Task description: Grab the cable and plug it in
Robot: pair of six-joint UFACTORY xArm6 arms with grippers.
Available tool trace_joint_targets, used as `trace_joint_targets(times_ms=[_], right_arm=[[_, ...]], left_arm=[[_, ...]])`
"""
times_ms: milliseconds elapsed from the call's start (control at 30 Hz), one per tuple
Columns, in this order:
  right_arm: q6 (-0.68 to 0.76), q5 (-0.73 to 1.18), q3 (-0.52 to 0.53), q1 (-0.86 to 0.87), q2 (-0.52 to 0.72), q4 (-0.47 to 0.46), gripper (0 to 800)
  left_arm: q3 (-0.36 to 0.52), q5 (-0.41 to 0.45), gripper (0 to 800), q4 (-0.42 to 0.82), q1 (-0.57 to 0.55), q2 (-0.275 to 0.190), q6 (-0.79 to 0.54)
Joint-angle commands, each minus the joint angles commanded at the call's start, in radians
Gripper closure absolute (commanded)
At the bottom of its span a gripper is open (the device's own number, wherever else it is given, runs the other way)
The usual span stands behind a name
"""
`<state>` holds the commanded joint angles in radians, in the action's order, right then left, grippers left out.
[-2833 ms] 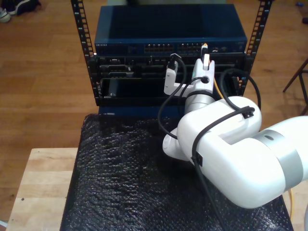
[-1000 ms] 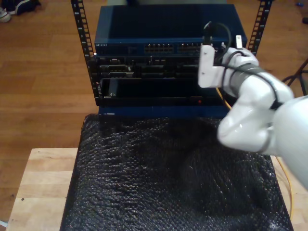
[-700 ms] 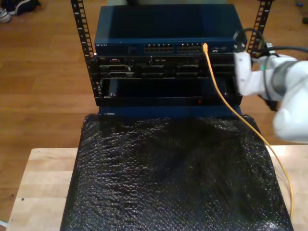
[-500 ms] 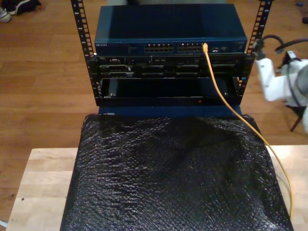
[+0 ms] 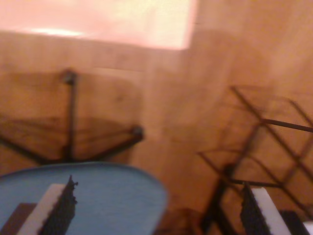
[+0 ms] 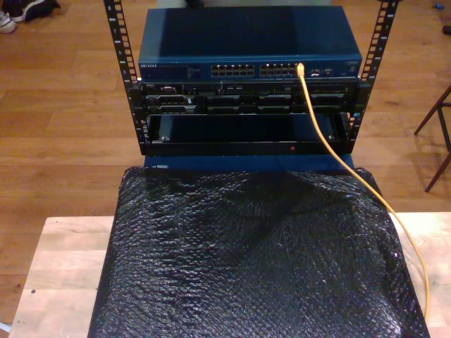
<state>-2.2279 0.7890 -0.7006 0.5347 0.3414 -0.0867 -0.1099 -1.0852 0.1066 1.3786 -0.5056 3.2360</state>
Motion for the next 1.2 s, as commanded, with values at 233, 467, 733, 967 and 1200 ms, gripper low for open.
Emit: trace_joint_targets(times_ms=[233, 467, 733, 967, 1200], right_arm=[[-0.124, 0.288, 0.032, 0.152, 0.098, -0.003, 3], [-0.328, 0.368, 0.14, 0.351, 0.23, -0.003, 2], [-0.591, 0.443, 0.241, 0.568, 0.345, -0.011, 2], [-0.753, 0.436, 0.399, 0.758, 0.453, -0.011, 2], [-0.798, 0.407, 0.517, 0.839, 0.483, -0.009, 2]], left_arm=[[0.0, 0.0, 0, 0.0, 0.0, 0.0, 0.0], [0.0, 0.0, 0, 0.0, 0.0, 0.0, 0.0], [0.0, 0.0, 0, 0.0, 0.0, 0.0, 0.0], [0.0, 0.0, 0, 0.0, 0.0, 0.0, 0.0], [0.0, 0.0, 0, 0.0, 0.0, 0.0, 0.0]])
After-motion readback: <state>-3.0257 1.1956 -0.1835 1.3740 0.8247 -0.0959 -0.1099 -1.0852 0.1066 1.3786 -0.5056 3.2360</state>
